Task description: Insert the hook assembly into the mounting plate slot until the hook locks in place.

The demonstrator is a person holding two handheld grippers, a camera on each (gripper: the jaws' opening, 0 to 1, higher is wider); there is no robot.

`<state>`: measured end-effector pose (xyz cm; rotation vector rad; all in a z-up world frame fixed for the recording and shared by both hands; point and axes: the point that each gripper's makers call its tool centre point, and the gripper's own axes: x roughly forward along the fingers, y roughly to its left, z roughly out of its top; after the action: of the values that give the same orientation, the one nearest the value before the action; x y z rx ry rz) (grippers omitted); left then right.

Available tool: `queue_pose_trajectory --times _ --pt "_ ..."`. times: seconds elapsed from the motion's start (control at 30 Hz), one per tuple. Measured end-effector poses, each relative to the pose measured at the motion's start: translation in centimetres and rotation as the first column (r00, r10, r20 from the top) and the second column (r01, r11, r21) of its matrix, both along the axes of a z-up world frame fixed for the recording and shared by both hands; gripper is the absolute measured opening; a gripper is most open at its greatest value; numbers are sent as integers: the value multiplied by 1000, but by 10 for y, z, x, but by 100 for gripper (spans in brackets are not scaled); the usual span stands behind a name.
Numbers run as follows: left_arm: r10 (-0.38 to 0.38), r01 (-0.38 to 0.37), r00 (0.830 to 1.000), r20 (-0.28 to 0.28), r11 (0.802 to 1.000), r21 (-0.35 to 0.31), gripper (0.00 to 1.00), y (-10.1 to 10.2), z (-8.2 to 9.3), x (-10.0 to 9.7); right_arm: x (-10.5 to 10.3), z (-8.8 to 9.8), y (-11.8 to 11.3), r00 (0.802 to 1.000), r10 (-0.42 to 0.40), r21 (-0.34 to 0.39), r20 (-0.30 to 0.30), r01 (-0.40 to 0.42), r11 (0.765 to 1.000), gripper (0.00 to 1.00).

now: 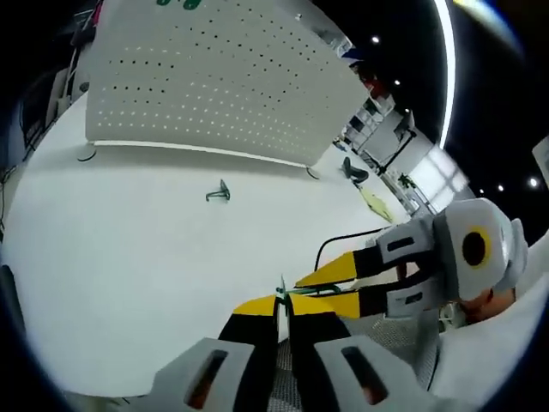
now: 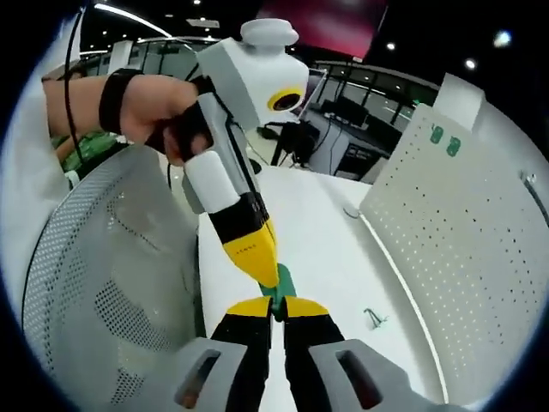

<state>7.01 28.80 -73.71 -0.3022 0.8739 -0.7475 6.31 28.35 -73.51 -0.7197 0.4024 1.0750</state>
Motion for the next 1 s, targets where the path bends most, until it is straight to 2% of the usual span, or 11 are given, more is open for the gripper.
queue_pose_trajectory --times 0.23,0.37,0.4,0.47,0.6,0.67,0.77,0.8,0.83,0.97,1.0 --pt "-20 18 999 35 999 43 3 6 -3 2 1 -6 6 999 -26 -64 21 27 998 0" --pt "-45 40 993 110 998 40 4 12 1 6 5 -2 10 998 -41 -65 54 45 997 0" --pt "-60 53 987 152 997 51 4 14 4 9 7 -1 12 997 -44 -61 68 48 997 0" --pt "-69 60 982 174 997 57 5 15 6 9 9 1 14 995 -54 -57 79 58 997 0" --pt "-70 65 977 202 997 31 15 17 11 9 12 3 19 990 -45 -85 132 57 995 0" --pt "-74 62 969 237 997 55 19 22 11 11 14 3 20 990 -68 -69 121 76 995 0" --pt "-60 49 961 270 998 45 21 29 15 14 18 6 20 987 -105 -59 120 113 992 0" --pt "-53 44 948 313 998 37 21 31 20 18 19 8 21 987 -108 -52 122 115 992 0" --pt "-38 33 943 330 999 20 21 33 23 19 21 11 20 983 -139 -31 119 144 989 0" --pt "9 -3 939 345 1000 -18 21 44 28 23 31 18 17 969 -230 21 91 229 973 0" --pt "16 -7 931 364 1000 -26 21 45 31 24 32 18 16 965 -250 30 73 249 968 0"
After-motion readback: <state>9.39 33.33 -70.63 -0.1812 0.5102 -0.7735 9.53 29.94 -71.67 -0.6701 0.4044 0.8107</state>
